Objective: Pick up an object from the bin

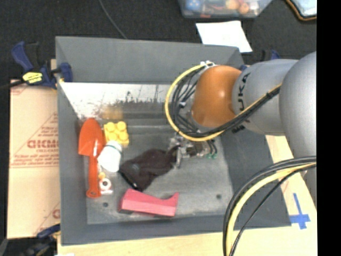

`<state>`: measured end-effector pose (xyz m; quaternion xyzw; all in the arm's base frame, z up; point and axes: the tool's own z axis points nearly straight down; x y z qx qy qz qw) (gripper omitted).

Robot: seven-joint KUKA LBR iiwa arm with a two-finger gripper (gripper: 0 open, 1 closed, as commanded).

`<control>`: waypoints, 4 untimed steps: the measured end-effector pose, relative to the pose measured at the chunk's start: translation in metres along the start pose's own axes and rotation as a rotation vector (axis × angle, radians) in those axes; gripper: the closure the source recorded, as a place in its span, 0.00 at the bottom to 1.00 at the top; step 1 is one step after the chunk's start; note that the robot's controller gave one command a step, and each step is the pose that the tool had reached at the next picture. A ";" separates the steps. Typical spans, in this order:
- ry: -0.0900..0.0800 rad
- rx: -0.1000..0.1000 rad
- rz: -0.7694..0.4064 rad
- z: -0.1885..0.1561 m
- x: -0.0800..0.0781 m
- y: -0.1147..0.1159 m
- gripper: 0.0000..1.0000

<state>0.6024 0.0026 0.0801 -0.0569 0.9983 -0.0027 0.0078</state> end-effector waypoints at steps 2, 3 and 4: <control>0.004 0.000 0.001 -0.035 0.001 -0.001 1.00; -0.003 0.002 0.002 -0.056 -0.001 -0.002 1.00; -0.006 0.002 0.002 -0.073 -0.002 -0.002 1.00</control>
Offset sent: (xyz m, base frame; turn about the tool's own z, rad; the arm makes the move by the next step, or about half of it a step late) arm -0.0005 -0.0001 0.0633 0.0000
